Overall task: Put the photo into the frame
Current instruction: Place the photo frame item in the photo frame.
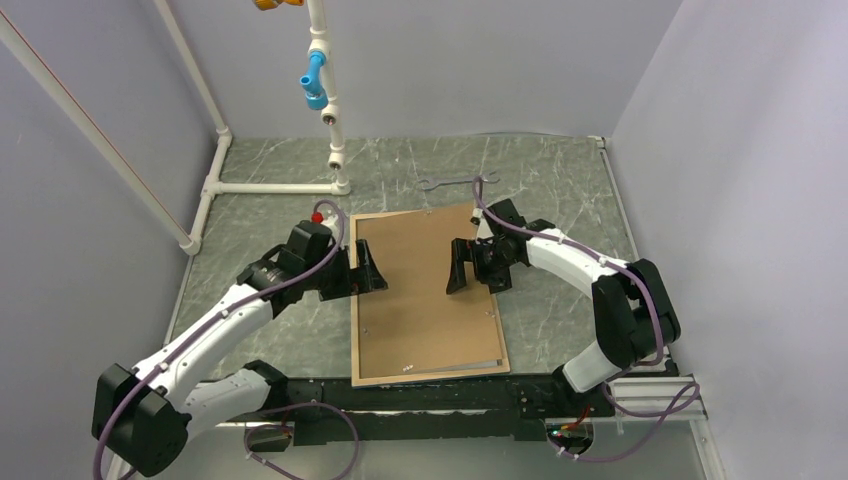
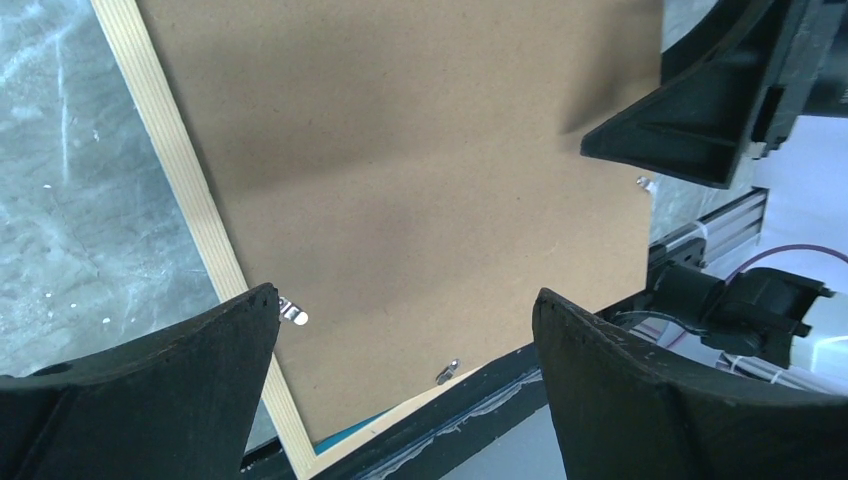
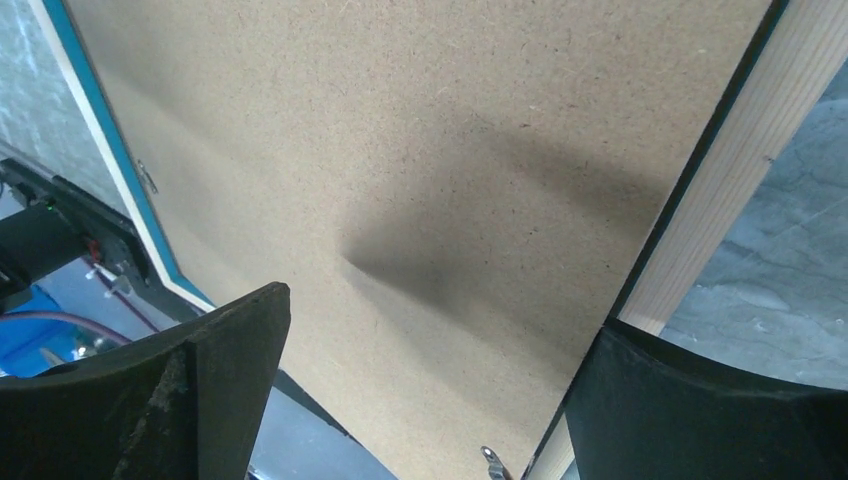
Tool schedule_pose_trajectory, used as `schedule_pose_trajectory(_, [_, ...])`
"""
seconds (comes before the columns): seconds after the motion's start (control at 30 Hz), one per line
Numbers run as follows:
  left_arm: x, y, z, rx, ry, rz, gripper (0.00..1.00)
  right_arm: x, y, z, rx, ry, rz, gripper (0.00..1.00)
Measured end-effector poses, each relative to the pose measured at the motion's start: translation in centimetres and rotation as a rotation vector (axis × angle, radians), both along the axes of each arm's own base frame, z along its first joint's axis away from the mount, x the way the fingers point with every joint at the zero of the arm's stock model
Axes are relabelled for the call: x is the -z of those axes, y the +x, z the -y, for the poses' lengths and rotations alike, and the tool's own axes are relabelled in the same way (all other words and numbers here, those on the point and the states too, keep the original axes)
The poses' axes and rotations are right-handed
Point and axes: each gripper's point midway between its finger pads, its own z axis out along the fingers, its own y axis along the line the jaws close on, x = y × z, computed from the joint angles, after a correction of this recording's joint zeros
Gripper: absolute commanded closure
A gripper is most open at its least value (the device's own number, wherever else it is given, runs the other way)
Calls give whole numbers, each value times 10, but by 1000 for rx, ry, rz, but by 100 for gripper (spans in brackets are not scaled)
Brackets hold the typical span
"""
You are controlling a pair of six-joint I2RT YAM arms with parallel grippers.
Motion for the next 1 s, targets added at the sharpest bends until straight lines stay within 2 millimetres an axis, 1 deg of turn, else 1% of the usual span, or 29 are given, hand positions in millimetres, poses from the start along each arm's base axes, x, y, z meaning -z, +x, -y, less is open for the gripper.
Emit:
schedule_pose_trajectory(0.17, [8,-2,-2,0,54,-27,1,-1,0,1,-7,-60,20,0])
schedule_pose_trajectory(0.37, [7,1,-6,-20,120,-24,1,0,0,2,-24,-158,52,0])
schedule_pose_trajectory(0.47, [8,2,-9,-29,158,-33,0,3,1,4,-28,-206,61,0])
schedule_pose_trajectory(0.67, [20,0,-21,-60,256,-76,1,13,0,15,-25,-319,69,0])
schedule_pose_trajectory(0.83, [27,-2,-33,-91,321,-97,1,14,3,23,-13,-376,91,0])
schedule_pose_trajectory(1.0, [29,-1,-37,-113,340,-101,1,12,5,27,-3,-395,109,0])
